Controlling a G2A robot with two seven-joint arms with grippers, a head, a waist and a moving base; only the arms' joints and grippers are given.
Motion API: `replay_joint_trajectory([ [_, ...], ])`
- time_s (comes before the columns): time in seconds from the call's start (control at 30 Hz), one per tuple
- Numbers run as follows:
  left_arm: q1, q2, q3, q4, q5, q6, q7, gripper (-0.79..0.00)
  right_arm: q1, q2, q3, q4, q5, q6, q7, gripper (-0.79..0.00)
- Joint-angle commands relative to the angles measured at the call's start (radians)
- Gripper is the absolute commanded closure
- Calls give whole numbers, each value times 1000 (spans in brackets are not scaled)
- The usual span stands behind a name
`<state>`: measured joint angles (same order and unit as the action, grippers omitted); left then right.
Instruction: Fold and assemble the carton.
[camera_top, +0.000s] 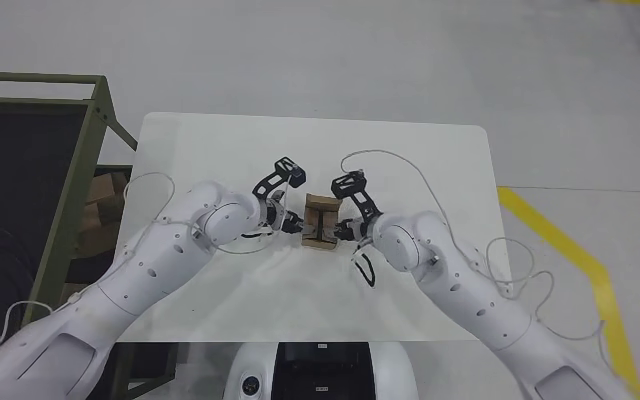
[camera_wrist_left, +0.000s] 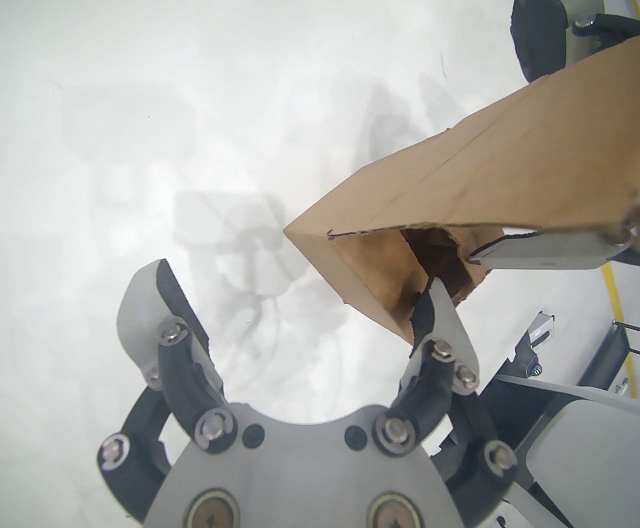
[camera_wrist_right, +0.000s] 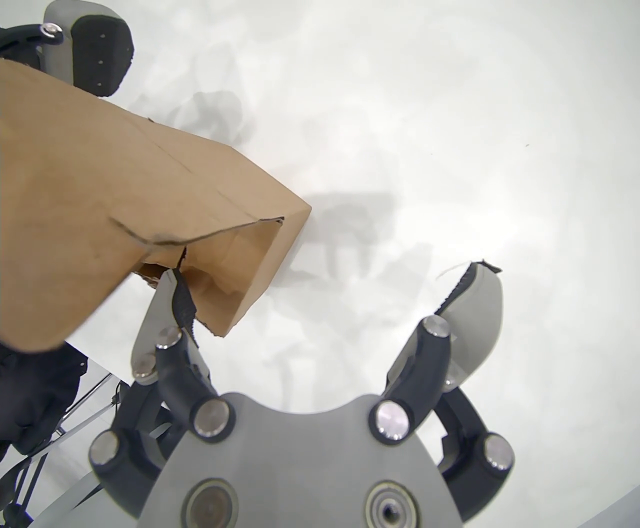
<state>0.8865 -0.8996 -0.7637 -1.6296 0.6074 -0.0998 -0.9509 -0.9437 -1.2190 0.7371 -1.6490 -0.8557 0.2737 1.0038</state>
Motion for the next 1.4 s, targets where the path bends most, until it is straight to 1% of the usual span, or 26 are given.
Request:
replay_joint_trajectory([
  [0.0,0,-3,-1,2,2,-1,-3,-785,3,-4,-3,4,-7,6,2,-785],
  [0.47,5,-17,-15,10,11,-13,-18,-785,33,-36,-37,45,-52,45,40,-785],
  [1.13,18,-33,-34,10,34,-26,-38,-785,33,-62,-17,67,-54,33,63,-779],
  [1.2,18,-35,-35,11,35,-26,-39,-754,32,-64,-15,69,-56,32,64,-776],
  [1.3,18,-38,-36,14,35,-28,-44,-720,32,-68,-14,72,-57,31,66,-751],
  [1.37,18,-40,-37,17,36,-29,-47,-653,32,-70,-13,74,-57,31,68,-730],
])
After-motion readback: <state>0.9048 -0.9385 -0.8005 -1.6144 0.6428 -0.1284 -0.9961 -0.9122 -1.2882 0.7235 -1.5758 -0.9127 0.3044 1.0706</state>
